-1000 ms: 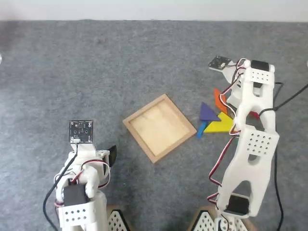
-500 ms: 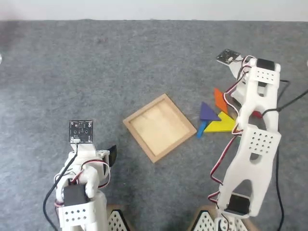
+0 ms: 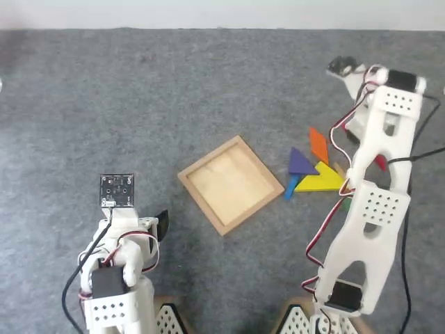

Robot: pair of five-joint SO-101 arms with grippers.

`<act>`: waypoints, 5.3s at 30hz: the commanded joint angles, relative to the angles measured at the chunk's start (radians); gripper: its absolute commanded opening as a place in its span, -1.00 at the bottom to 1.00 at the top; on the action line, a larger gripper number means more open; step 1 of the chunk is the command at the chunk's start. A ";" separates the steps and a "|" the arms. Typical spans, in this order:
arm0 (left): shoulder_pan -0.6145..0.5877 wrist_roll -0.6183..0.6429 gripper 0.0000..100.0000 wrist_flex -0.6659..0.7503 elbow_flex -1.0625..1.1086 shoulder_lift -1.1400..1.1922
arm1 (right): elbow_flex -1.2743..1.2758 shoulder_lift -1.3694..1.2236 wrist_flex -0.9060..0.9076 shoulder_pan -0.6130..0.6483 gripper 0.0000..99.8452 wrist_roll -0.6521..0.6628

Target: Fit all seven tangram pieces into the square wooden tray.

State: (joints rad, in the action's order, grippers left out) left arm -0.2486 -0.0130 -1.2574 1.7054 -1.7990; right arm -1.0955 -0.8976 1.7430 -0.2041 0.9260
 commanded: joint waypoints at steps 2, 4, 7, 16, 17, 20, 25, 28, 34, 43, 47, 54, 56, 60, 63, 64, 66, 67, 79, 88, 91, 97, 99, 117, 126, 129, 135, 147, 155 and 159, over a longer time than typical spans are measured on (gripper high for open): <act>-0.002 0.008 -0.46 -0.005 -0.022 -0.021 | -0.078 0.133 0.056 0.102 -0.98 -0.124; -0.002 0.008 -0.46 -0.005 -0.022 -0.021 | -0.015 0.166 0.056 0.174 -0.98 -0.196; -0.002 0.008 -0.46 -0.005 -0.022 -0.021 | 0.087 0.225 0.054 0.302 -0.98 -0.462; -0.002 0.008 -0.46 -0.005 -0.022 -0.021 | 0.258 0.424 0.048 0.573 -0.99 -0.987; -0.002 0.008 -0.46 -0.005 -0.022 -0.021 | 0.261 0.435 0.048 0.595 -0.99 -1.040; -0.002 0.008 -0.46 -0.005 -0.022 -0.021 | 0.262 0.427 0.048 0.671 -0.98 -1.186; -0.002 0.008 -0.46 -0.005 -0.022 -0.021 | 0.262 0.346 0.044 0.788 -0.91 -1.448; -0.002 0.008 -0.46 -0.005 -0.022 -0.021 | 0.258 0.280 0.033 0.805 -0.88 -1.623; -0.002 0.008 -0.46 -0.005 -0.022 -0.021 | 0.258 0.151 -0.036 0.802 -0.88 -1.748; -0.002 0.008 -0.46 -0.005 -0.022 -0.021 | 0.258 0.081 -0.074 0.783 -0.87 -1.826; -0.002 0.008 -0.46 -0.005 -0.022 -0.021 | 0.261 0.079 0.012 0.782 -0.77 -1.809; -0.002 0.008 -0.46 -0.005 -0.022 -0.021 | 0.284 0.081 0.048 0.782 -0.71 -1.743; -0.002 0.008 -0.46 -0.005 -0.022 -0.021 | 0.311 0.087 0.051 0.783 -0.71 -1.734; -0.002 0.008 -0.46 -0.005 -0.022 -0.021 | 0.422 0.087 0.053 0.782 -0.71 -1.669; -0.002 0.008 -0.46 -0.005 -0.022 -0.021 | 0.502 0.087 0.051 0.782 -0.71 -1.645; -0.002 0.008 -0.46 -0.005 -0.022 -0.021 | 0.509 0.085 0.050 0.779 -0.71 -1.633; -0.002 0.008 -0.46 -0.005 -0.022 -0.021 | 0.512 0.087 0.050 0.765 -0.71 -1.622; -0.002 0.008 -0.46 -0.005 -0.022 -0.021 | 0.509 0.087 0.050 0.757 -0.71 -1.620; -0.002 0.008 -0.46 -0.005 -0.022 -0.021 | 0.514 0.239 0.048 0.687 -0.71 -1.540; -0.002 0.008 -0.46 -0.005 -0.022 -0.021 | 0.583 0.366 0.045 0.728 -0.71 -1.540; -0.002 0.008 -0.46 -0.005 -0.022 -0.021 | 0.614 0.366 0.045 0.746 -0.71 -1.491; -0.002 0.008 -0.46 -0.005 -0.022 -0.021 | 0.612 0.479 -0.048 0.737 -0.71 -1.470; -0.002 0.008 -0.46 -0.005 -0.022 -0.021 | 0.612 0.533 -0.101 0.737 -0.71 -1.468; -0.002 0.008 -0.46 -0.005 -0.022 -0.021 | 0.620 0.381 -0.154 0.866 -0.71 -1.353; -0.002 0.008 -0.46 -0.005 -0.022 -0.021 | 0.624 0.369 -0.108 0.895 -0.71 -1.349; -0.002 0.008 -0.46 -0.005 -0.022 -0.021 | 0.671 0.374 -0.137 0.901 -0.71 -1.323; -0.002 0.008 -0.46 -0.005 -0.022 -0.021 | 0.770 0.384 -0.162 0.883 -0.71 -1.307; -0.002 0.008 -0.46 -0.005 -0.022 -0.021 | 1.054 0.615 -0.203 0.797 -0.71 -1.261; -0.002 0.008 -0.46 -0.005 -0.022 -0.021 | 1.304 0.727 -0.447 0.791 -0.71 -1.234; -0.002 0.008 -0.46 -0.005 -0.022 -0.021 | 1.335 0.725 -0.519 0.786 -0.71 -1.227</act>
State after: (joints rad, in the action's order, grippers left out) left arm -0.2486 -0.0130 -1.2574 1.7054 -1.7990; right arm 0.2378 -0.2194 1.2720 0.5999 -0.3184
